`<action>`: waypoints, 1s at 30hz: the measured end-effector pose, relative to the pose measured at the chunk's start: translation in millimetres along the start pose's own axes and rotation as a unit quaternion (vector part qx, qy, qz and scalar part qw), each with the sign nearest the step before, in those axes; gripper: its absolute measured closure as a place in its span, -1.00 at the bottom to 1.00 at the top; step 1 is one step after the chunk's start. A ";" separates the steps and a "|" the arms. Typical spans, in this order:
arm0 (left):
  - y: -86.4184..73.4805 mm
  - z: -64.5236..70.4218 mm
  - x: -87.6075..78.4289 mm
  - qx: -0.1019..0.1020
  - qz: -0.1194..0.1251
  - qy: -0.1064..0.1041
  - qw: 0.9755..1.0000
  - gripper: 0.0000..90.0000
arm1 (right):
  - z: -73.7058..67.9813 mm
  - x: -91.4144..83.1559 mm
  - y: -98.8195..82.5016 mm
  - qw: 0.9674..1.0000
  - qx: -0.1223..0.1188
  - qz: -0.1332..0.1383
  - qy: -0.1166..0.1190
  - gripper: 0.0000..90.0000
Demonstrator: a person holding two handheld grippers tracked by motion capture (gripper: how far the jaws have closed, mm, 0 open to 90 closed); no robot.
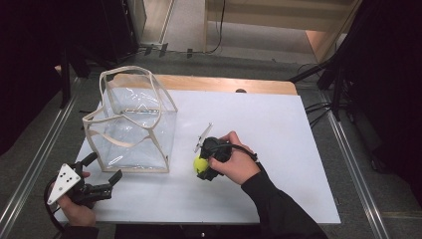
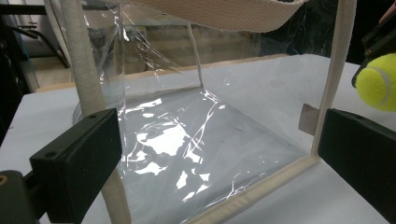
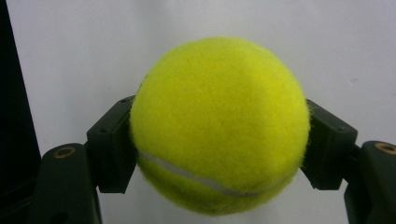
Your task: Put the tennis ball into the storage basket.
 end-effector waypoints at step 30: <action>0.1 -0.2 -0.4 0.000 -0.001 -0.002 1.000 -1.00 | 15.2 -10.8 55.1 0.999 -0.024 0.010 0.024 -0.48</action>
Point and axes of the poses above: each handheld gripper's, and its own axes: x roughly forward along the jaws, y roughly out of its top, z roughly to its right, the point moved 10 cm from there along x, roughly forward along the jaws, and after that the axes turned 2 degrees about -x, right-handed, at the moved point
